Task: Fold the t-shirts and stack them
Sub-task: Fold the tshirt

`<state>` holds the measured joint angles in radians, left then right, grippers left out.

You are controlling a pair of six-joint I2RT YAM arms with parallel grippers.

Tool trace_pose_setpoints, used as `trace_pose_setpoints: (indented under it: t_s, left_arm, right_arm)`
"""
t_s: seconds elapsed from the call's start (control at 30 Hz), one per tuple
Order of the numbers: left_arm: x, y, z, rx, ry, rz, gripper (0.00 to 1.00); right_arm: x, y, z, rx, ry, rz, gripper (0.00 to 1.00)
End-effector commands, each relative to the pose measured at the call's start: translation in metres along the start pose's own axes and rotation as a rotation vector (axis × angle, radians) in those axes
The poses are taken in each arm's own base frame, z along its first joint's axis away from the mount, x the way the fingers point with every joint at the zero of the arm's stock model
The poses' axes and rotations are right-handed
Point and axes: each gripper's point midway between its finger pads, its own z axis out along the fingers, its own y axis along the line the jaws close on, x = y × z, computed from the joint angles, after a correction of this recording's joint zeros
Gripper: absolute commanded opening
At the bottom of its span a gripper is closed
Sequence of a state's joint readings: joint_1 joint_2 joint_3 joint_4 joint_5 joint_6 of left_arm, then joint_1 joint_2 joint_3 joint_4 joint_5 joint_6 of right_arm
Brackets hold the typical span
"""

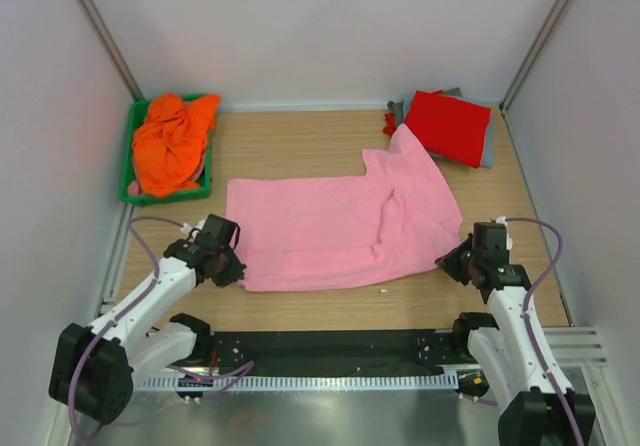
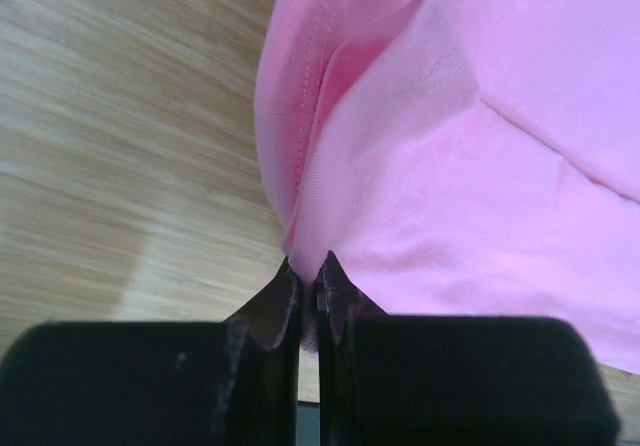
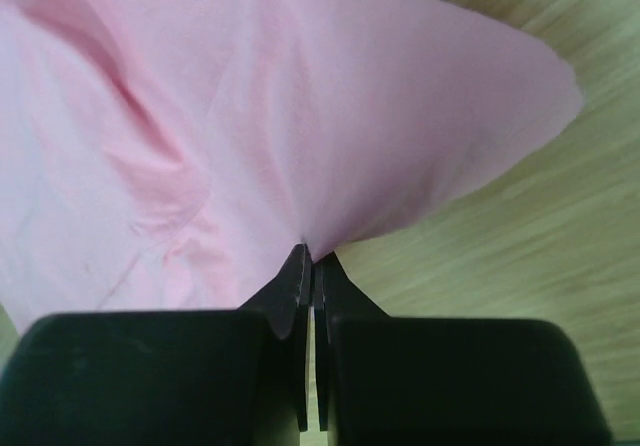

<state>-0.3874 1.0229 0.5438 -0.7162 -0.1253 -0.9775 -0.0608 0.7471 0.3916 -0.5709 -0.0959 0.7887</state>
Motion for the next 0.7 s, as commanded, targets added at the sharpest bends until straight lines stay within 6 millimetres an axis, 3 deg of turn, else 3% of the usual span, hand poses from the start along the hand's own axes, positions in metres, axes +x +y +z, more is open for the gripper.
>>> trace_pose_setpoints:
  t_s: [0.0, 0.07, 0.2, 0.47, 0.5, 0.53, 0.57, 0.6, 0.67]
  left_arm:
    - [-0.005, -0.01, -0.025, 0.066, -0.008, -0.066, 0.0]
    - [-0.004, -0.007, -0.035, 0.063, -0.004, -0.085, 0.0]
    - [0.002, -0.006, -0.053, 0.086, 0.022, -0.095, 0.02]
    - [-0.002, 0.022, -0.103, 0.063, -0.058, -0.084, 0.09]
    - [-0.001, 0.025, -0.106, 0.059, -0.06, -0.079, 0.12]
    - [0.002, 0.03, -0.108, 0.048, -0.054, -0.064, 0.18]
    - [0.004, 0.03, -0.111, 0.062, -0.052, -0.048, 0.59]
    - [0.007, 0.029, -0.114, 0.08, -0.038, -0.034, 0.76]
    - [0.006, 0.032, -0.122, 0.082, -0.046, 0.0, 0.99]
  right_arm:
    - [0.01, -0.01, -0.027, 0.07, 0.027, 0.077, 0.01]
    - [0.006, -0.003, -0.041, 0.055, 0.015, 0.091, 0.01]
    - [0.01, -0.008, -0.066, 0.077, 0.021, 0.08, 0.01]
    - [0.035, -0.004, -0.082, -0.009, 0.098, 0.071, 0.01]
    - [0.037, -0.004, -0.084, -0.012, 0.102, 0.059, 0.12]
    - [0.038, -0.003, -0.085, -0.016, 0.111, 0.049, 0.21]
    - [0.037, -0.001, -0.087, -0.024, 0.109, 0.038, 0.3]
    - [0.036, 0.0, -0.09, -0.028, 0.11, 0.019, 0.5]
    - [0.023, 0.008, -0.098, -0.042, 0.065, 0.001, 0.7]
